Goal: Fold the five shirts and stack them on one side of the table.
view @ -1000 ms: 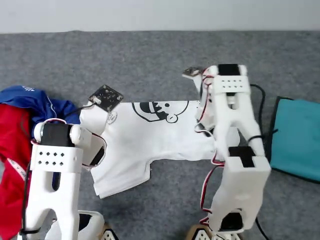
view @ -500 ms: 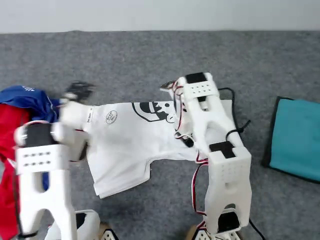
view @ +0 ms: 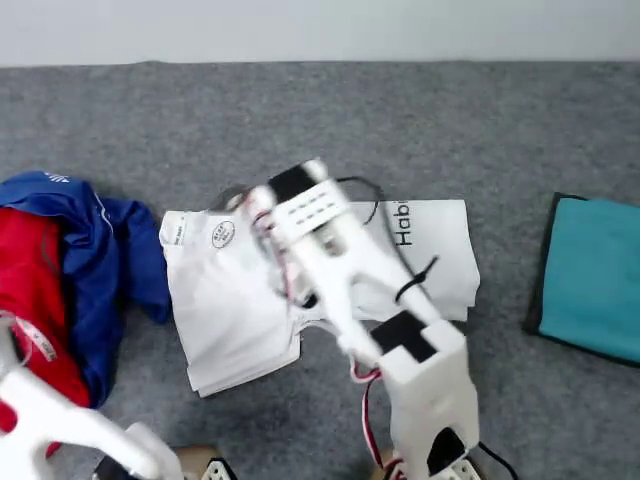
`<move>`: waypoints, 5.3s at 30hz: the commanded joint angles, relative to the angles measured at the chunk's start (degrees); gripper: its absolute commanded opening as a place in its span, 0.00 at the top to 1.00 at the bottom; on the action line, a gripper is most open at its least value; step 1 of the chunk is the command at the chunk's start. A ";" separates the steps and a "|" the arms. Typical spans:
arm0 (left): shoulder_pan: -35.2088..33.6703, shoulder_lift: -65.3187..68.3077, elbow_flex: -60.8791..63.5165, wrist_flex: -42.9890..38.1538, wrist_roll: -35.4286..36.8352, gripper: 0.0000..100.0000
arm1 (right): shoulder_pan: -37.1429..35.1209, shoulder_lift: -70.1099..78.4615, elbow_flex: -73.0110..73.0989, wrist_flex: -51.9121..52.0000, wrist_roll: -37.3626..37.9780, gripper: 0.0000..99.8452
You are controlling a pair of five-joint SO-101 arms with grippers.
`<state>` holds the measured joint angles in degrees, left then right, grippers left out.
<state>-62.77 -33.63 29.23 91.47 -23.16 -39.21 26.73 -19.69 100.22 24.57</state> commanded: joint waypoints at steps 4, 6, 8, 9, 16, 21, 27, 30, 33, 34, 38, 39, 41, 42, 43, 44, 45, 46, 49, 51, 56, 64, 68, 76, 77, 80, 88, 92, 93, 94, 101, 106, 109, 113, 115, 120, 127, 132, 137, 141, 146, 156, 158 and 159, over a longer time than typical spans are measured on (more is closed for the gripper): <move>-5.54 -1.41 -0.31 -1.76 -2.29 0.99 | -6.99 5.41 -0.35 -2.86 1.58 0.99; -5.54 -1.41 -0.31 -1.67 -2.29 0.99 | -7.43 7.87 -0.53 -4.35 1.49 0.99; -5.54 -1.67 -0.31 -1.67 -2.29 0.99 | -8.13 9.45 -0.70 -4.97 1.41 0.99; -5.54 -1.76 -0.31 -1.67 -2.29 0.99 | -8.57 10.07 -0.70 -5.49 1.32 0.99; -5.54 -1.76 -0.31 -1.67 -2.29 0.99 | -7.16 14.02 -0.35 -4.00 1.67 0.99; -5.10 -1.67 -0.31 -1.76 -2.29 0.99 | -4.88 13.14 -0.44 -1.10 1.93 0.99; -5.01 -1.41 -0.31 -2.02 -2.29 0.99 | -6.29 9.10 -0.44 1.80 4.04 0.99; -5.01 -1.41 -0.31 -2.02 -2.29 0.99 | -7.08 6.73 -0.70 1.80 3.96 0.99; -5.01 -1.41 -0.31 -2.02 -2.29 0.99 | -8.48 4.09 -0.70 1.45 3.96 0.99; -5.01 -1.41 -0.31 -2.02 -2.29 0.99 | -9.19 3.21 -0.70 1.45 4.04 0.99; -5.01 -1.41 -0.31 -2.02 -2.29 0.99 | -12.53 -0.13 -0.70 1.80 4.22 0.97; -5.01 -1.41 -0.31 -2.02 -2.29 0.99 | -13.41 -0.84 -0.62 1.89 4.31 0.94; -5.01 -1.41 -0.31 -2.02 -2.29 0.99 | -15.34 -1.89 -0.35 1.98 4.31 0.87; -5.01 -1.41 -0.31 -2.02 -2.29 0.99 | -16.40 -2.24 -0.35 1.98 4.40 0.84; -5.01 -1.41 -0.31 -2.02 -2.29 0.99 | -17.54 -2.42 -0.35 1.98 5.01 0.82; -5.01 -1.41 -0.31 -2.02 -2.29 0.99 | -18.86 -2.51 -0.35 1.98 6.68 0.81; -5.01 -1.41 -0.31 -2.02 -2.29 0.99 | -20.26 -2.59 -0.35 1.98 8.09 0.81; -5.01 -1.41 -0.31 -2.02 -2.29 0.99 | -21.41 -2.77 -0.35 1.98 9.05 0.81; -5.27 -1.67 -0.31 -1.93 -2.37 0.99 | -24.04 -3.38 -0.35 1.98 9.93 0.81; -5.27 -1.76 -0.31 -1.76 -2.37 0.99 | -24.66 -4.70 0.35 1.89 9.93 0.81; -5.45 -1.76 -0.31 -1.67 -2.37 0.99 | -23.96 -11.56 8.44 -0.75 9.93 0.81; -5.10 -1.49 -0.31 -1.67 -2.37 0.99 | -24.31 -24.84 31.65 -19.03 12.75 0.81; -5.01 -1.41 -0.31 -1.67 -2.37 0.99 | -24.92 -22.55 32.00 -22.11 12.84 0.81; -5.01 -1.41 -0.31 -1.76 -2.37 0.99 | -25.89 -13.23 32.00 -30.02 14.15 0.81; -5.01 -1.41 -0.31 -1.67 -2.37 0.99 | -26.07 -12.18 32.00 -30.37 14.33 0.81; -5.01 -1.41 -0.31 -1.67 -2.37 0.99 | -26.15 -9.45 32.00 -31.25 14.33 0.81; -5.01 -1.41 -0.31 -1.93 -2.37 0.99 | -25.98 -2.95 26.81 -30.55 14.42 0.81; -5.01 -1.41 -0.31 -1.93 -2.37 0.99 | -25.98 1.45 21.10 -26.59 14.42 0.91; -5.01 -1.41 -0.31 -1.85 -2.37 0.99 | -25.98 2.68 19.52 -25.80 14.33 0.95; -5.01 -1.41 -0.31 -1.76 -2.37 0.99 | -26.07 3.74 17.85 -24.92 14.24 0.99; -5.01 -1.41 -0.31 -1.67 -2.37 0.99 | -25.36 8.48 9.49 -21.32 13.98 0.99; -5.01 -1.49 -0.31 -1.67 -2.37 0.99 | -23.52 6.64 6.33 -18.86 13.98 0.99; -5.01 -1.49 -0.31 -1.76 -2.37 0.99 | -20.79 4.44 3.25 -16.48 13.89 0.99; -5.01 -1.41 -0.31 -1.93 -2.37 0.99 | -15.52 2.07 -0.97 -16.22 13.98 0.99; -5.01 -1.41 -0.31 -1.93 -2.37 0.99 | -13.32 1.98 -3.34 -16.48 13.98 0.99; -4.92 -1.41 -0.31 -2.02 -2.37 0.99 | -9.63 3.21 -8.97 -16.57 14.07 0.99; -4.92 -1.41 -0.31 -2.02 -2.37 0.99 | -6.55 6.64 -15.38 -16.57 14.15 0.99; -4.92 -1.41 -0.31 -2.02 -2.37 0.99 | -4.62 10.51 -18.02 -16.13 14.15 0.97; -4.92 -1.41 -0.31 -1.93 -2.37 0.99 | -2.15 13.41 -18.29 -16.48 13.98 0.84; -4.92 -1.41 -0.31 -1.76 -2.37 0.99 | 1.27 14.64 -18.37 -19.47 11.16 0.84; -4.92 -1.41 -0.31 -1.67 -2.37 0.99 | 3.65 13.67 -19.08 -18.77 10.37 0.84; -5.01 -1.76 -0.31 -1.58 -2.29 0.99 | 1.10 11.91 -30.42 -11.30 9.93 0.85; -5.01 -1.76 -0.31 -1.58 -2.29 0.99 | 0.84 11.91 -31.03 -12.35 9.85 0.85; -5.01 -1.76 -0.31 -1.58 -2.29 0.99 | 0.84 12.00 -30.95 -13.58 9.76 0.85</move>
<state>-68.13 -33.63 29.23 90.42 -25.19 -37.98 42.29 -47.38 88.26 34.95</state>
